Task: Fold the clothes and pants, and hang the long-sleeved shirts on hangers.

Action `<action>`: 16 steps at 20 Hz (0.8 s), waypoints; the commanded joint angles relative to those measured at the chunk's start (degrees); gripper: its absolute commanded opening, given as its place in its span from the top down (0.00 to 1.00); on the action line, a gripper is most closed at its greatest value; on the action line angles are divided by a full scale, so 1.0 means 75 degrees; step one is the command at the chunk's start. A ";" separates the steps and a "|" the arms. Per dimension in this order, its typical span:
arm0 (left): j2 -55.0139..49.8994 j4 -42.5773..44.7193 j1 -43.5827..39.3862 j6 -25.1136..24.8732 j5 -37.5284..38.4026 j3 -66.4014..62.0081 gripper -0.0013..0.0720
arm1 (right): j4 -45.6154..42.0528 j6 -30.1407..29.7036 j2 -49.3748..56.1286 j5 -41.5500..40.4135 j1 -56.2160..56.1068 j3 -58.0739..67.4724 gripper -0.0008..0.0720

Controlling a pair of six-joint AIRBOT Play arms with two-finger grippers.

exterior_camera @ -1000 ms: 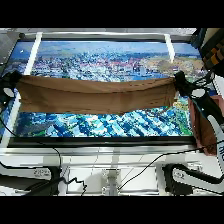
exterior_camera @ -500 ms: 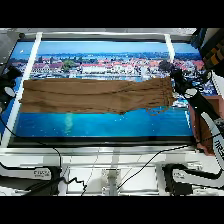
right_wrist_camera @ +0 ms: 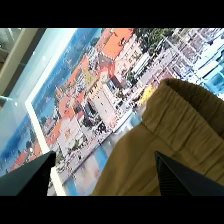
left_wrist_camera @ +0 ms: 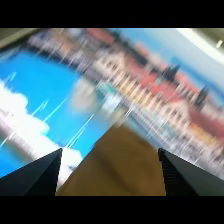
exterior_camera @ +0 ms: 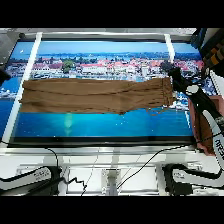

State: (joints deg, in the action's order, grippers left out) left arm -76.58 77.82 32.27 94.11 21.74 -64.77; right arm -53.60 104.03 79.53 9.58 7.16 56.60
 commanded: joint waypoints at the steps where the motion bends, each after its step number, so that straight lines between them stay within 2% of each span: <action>1: 0.0210 0.0020 0.1107 -0.0058 0.3083 0.0169 0.04 | -0.0093 -0.0023 0.0006 0.0542 0.0000 0.0026 0.05; 3: 0.0213 -0.0254 0.1647 -0.0064 0.3485 0.0597 0.04 | -0.0090 -0.0023 0.0006 0.0743 0.0000 0.0026 0.05; 4: 0.0207 -0.0784 0.1839 -0.0233 0.3474 0.0845 0.04 | -0.0085 -0.0020 0.0006 0.0816 0.0000 0.0026 0.05; 5: 0.0207 -0.1346 0.1950 -0.0749 0.3421 0.1099 0.04 | -0.0076 -0.0020 0.0006 0.0868 0.0000 0.0026 0.05; 7: 0.0154 -0.2119 0.2002 -0.1306 0.3124 0.1498 0.04 | -0.0050 -0.0017 0.0006 0.1075 -0.0003 0.0050 0.05; 9: -0.0114 -0.2675 0.2002 -0.1288 0.2769 0.1664 0.04 | -0.0017 -0.0015 -0.0026 0.1288 -0.0003 0.0052 0.05; 11: -0.0589 -0.3838 0.2002 -0.1402 0.2760 0.1664 0.03 | -0.0015 -0.0015 -0.0058 0.1510 -0.0003 0.0052 0.05; 14: -0.1227 -0.6155 0.1964 -0.3197 0.2725 0.1664 0.03 | 0.0006 -0.0015 -0.0096 0.1638 -0.0003 0.0052 0.05; 16: -0.1539 -0.7251 0.1964 -0.3882 0.2547 0.1664 0.02 | 0.0061 -0.0015 -0.0111 0.1641 -0.0003 0.0052 0.05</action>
State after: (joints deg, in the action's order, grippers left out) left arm -84.68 38.68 46.94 74.32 41.91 -52.56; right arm -53.65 103.88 78.91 20.91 7.18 56.93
